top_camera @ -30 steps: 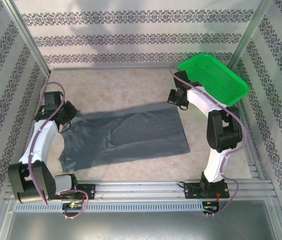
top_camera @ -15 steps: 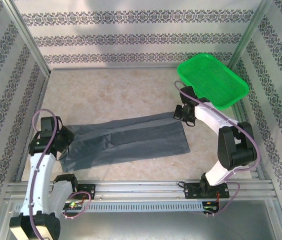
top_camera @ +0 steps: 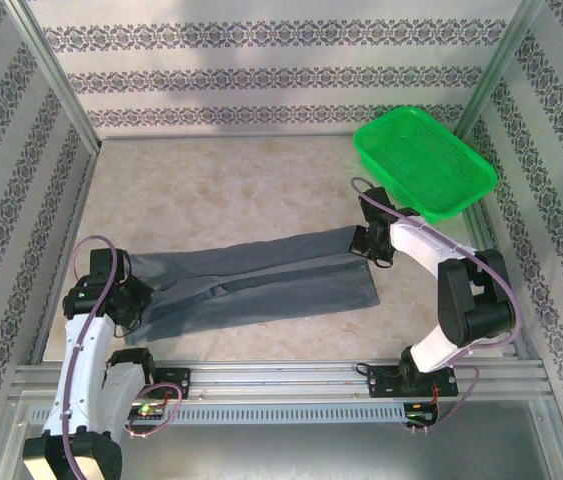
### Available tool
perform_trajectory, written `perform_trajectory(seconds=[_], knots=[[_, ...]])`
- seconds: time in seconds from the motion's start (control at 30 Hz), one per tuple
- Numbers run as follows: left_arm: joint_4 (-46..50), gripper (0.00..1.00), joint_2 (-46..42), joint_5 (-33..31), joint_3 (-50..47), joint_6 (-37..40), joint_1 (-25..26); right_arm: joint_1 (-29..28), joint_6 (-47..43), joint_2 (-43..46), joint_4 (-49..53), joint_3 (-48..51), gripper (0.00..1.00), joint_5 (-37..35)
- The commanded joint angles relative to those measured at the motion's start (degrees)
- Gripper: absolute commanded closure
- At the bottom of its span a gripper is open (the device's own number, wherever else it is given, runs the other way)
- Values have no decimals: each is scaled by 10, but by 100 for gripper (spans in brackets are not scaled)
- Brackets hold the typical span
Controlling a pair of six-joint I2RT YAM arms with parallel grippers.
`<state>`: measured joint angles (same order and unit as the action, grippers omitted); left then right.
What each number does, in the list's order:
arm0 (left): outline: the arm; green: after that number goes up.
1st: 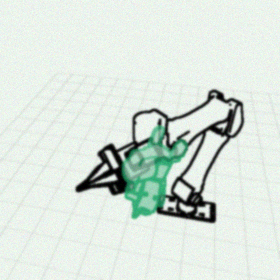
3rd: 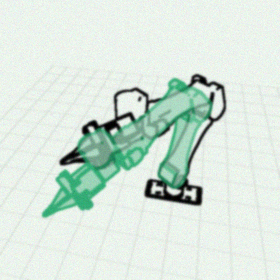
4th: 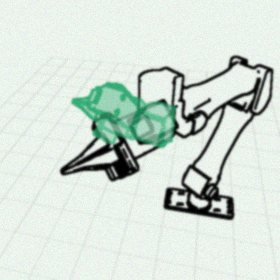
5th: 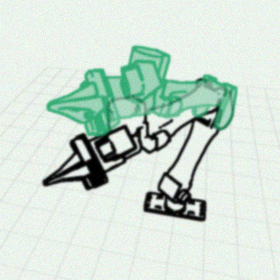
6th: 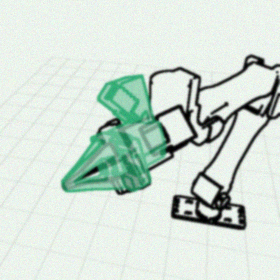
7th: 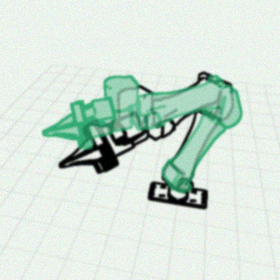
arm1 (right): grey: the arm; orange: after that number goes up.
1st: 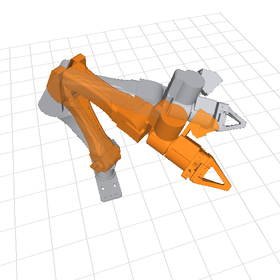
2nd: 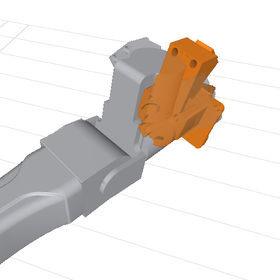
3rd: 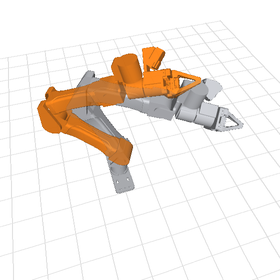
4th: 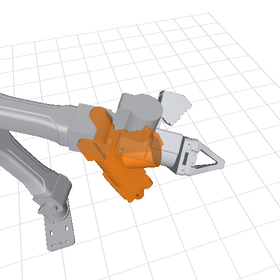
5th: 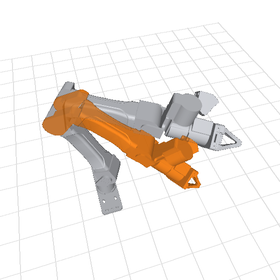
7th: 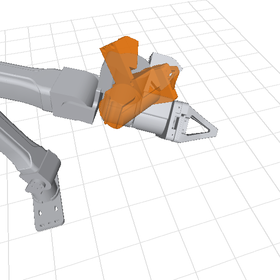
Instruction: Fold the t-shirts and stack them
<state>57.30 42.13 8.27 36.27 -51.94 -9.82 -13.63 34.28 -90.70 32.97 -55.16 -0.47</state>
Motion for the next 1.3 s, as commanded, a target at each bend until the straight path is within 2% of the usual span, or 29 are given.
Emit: perform_trajectory(seconds=[0.0, 0.1, 0.3, 0.57, 0.73, 0.9, 1.13, 1.27], knots=[[30, 100, 0, -18, -14, -9, 3, 2, 18, 16, 21, 14, 88, 2], [24, 100, 7, -10, -18, -13, 6, 6, 31, 25, 33, 17, 80, 5], [40, 100, 6, 0, -7, -36, 20, 5, 63, 59, 37, 16, 78, 3], [106, 100, -21, -26, 36, -55, 45, 0, 85, 15, 31, -15, 73, 18], [142, 100, -22, -24, 36, -76, 74, -1, 110, -15, 25, -17, 76, 35], [159, 100, -13, -50, 34, -100, 116, -5, 113, -42, 28, -16, 78, 40], [104, 100, 29, -72, 11, -97, 141, -7, 116, -41, 40, -3, 83, 27], [69, 100, 52, -90, -1, -92, 147, -7, 116, -33, 42, 6, 92, 25]])
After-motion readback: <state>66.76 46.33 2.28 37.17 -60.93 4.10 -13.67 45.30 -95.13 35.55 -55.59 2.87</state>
